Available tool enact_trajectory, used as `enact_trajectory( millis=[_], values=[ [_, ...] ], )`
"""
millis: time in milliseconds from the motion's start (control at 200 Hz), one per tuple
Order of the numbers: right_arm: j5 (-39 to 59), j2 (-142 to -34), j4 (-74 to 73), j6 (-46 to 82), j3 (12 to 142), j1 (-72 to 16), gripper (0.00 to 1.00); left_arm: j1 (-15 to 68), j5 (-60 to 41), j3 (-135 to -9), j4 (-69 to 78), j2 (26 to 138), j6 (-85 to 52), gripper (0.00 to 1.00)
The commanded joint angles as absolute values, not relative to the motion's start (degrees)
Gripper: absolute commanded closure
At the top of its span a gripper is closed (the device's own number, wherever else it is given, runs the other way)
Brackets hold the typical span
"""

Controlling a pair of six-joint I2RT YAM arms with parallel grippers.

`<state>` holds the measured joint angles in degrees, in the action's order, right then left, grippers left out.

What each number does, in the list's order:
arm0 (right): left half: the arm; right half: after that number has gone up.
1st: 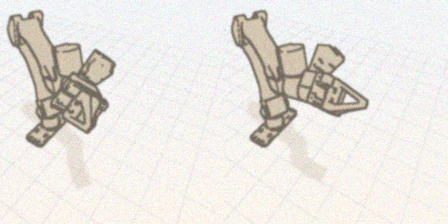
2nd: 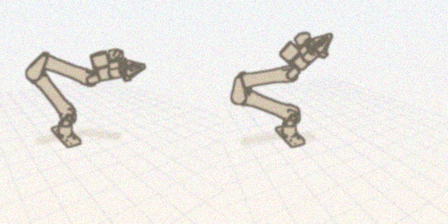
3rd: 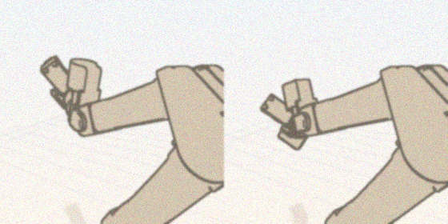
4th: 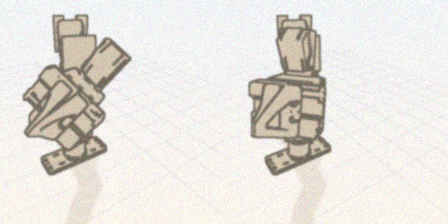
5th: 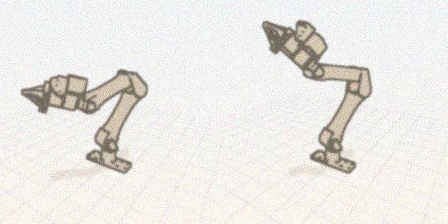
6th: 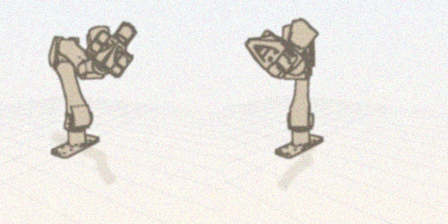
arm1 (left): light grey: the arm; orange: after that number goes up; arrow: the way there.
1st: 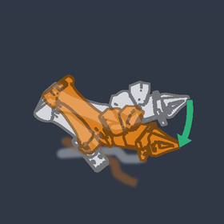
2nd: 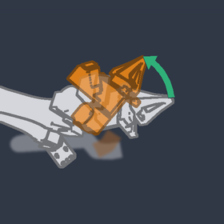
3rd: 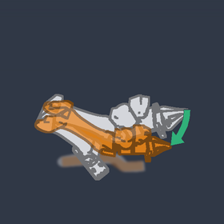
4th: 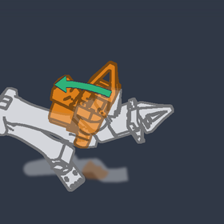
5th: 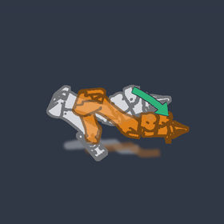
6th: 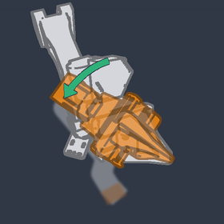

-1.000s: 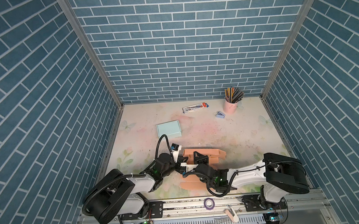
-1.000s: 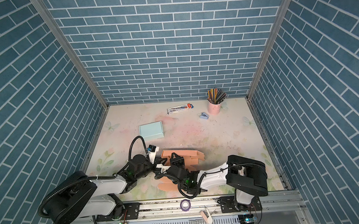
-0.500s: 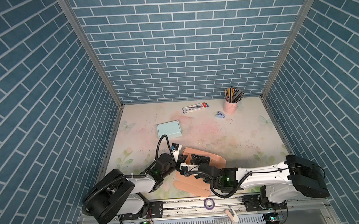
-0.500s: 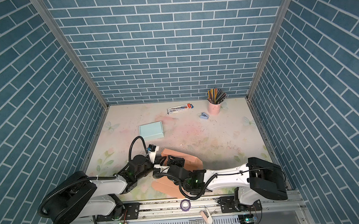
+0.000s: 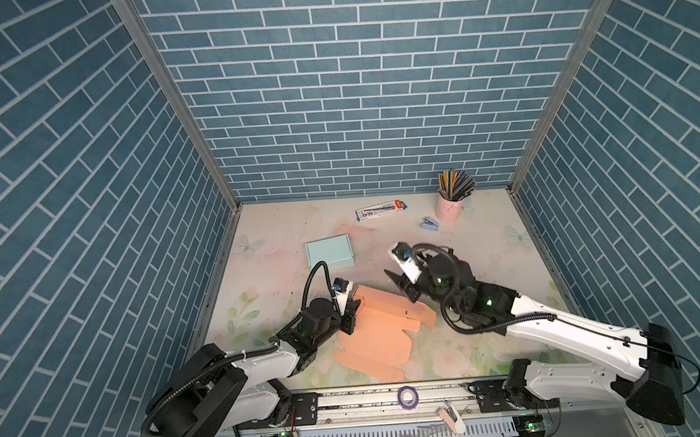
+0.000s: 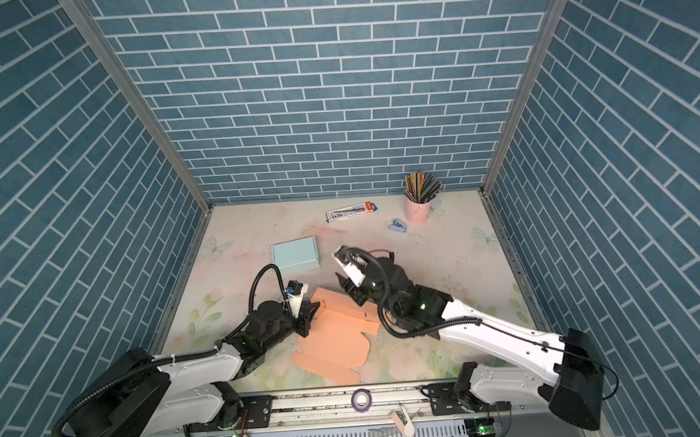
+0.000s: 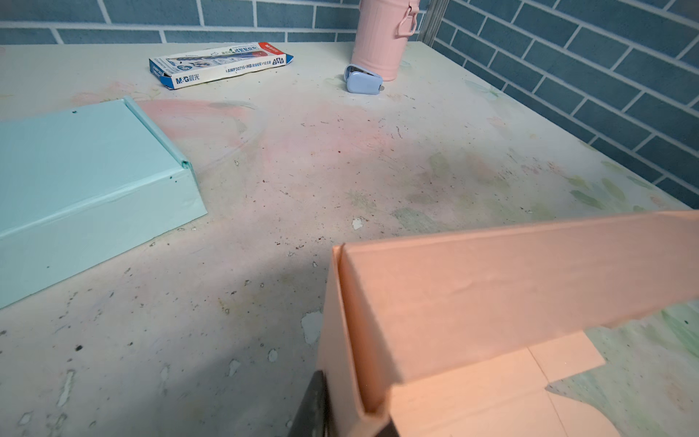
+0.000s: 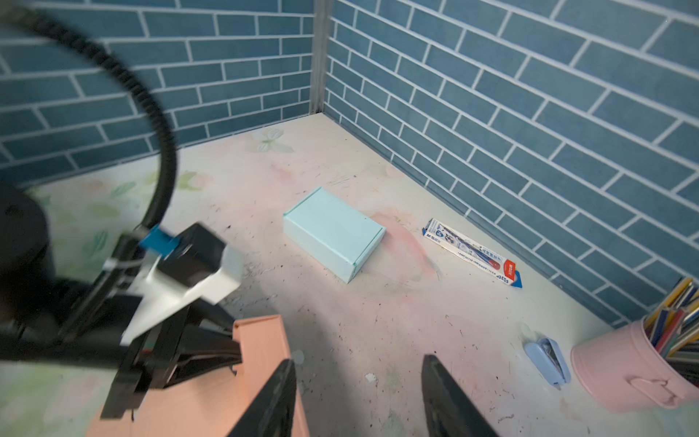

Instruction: Fold the paper box

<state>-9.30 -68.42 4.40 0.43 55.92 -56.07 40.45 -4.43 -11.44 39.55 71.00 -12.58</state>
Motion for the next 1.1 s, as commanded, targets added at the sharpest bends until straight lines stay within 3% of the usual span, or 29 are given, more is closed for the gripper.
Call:
enact_trajectory(
  millis=[0,275,450,1095],
  values=[
    [3.02,-76.23,16.65,12.76,60.76,-52.14,0.48,40.78,-3.05,-13.46,40.19,72.23,-11.39,0.83],
    [20.73,-87.40,9.45,23.78,59.82,-45.14,0.49,40.91,-3.34,-16.06,42.20,76.66,-11.21,0.83],
    [27.07,-91.70,4.46,27.25,58.72,-44.61,0.48,41.04,-2.94,-16.95,43.56,79.41,-11.23,0.83],
    [32.26,-98.08,1.15,30.80,57.25,-44.42,0.61,41.22,-1.41,-17.14,48.35,84.55,-12.13,0.74]
  ],
)
